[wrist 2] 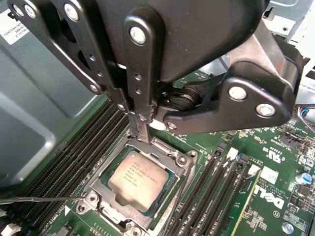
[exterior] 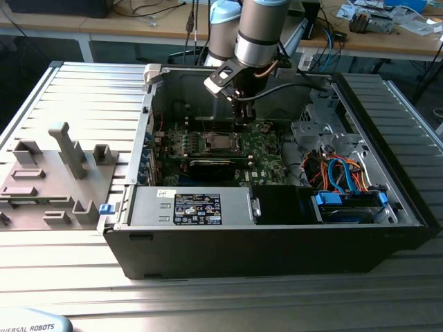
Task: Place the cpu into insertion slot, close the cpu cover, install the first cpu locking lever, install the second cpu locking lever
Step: 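Close the cpu cover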
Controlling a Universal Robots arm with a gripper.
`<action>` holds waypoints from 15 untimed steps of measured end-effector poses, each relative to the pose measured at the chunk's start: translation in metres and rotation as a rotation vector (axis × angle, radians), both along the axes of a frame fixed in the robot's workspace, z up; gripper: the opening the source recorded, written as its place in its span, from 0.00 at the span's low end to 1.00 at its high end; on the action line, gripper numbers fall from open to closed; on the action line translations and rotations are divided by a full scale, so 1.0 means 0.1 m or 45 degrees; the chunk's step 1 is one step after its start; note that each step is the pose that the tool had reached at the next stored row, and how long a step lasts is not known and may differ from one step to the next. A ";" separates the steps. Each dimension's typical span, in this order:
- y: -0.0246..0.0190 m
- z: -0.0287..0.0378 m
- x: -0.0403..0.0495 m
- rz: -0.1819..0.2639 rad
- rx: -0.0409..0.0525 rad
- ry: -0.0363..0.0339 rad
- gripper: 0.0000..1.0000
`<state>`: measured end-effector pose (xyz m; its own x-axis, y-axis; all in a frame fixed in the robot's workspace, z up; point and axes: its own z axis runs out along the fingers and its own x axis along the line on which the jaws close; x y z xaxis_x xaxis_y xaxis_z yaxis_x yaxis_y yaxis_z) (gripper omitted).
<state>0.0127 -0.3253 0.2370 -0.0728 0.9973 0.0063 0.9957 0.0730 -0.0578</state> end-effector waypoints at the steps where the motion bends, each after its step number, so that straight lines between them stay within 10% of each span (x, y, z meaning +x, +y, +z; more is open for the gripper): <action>1: 0.000 -0.001 -0.005 0.000 0.000 0.0000 0.11; 15: 0.000 -0.012 -0.055 0.000 0.000 0.0000 0.11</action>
<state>0.0072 -0.3253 0.2358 -0.0727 0.9973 0.0063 0.9957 0.0730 -0.0578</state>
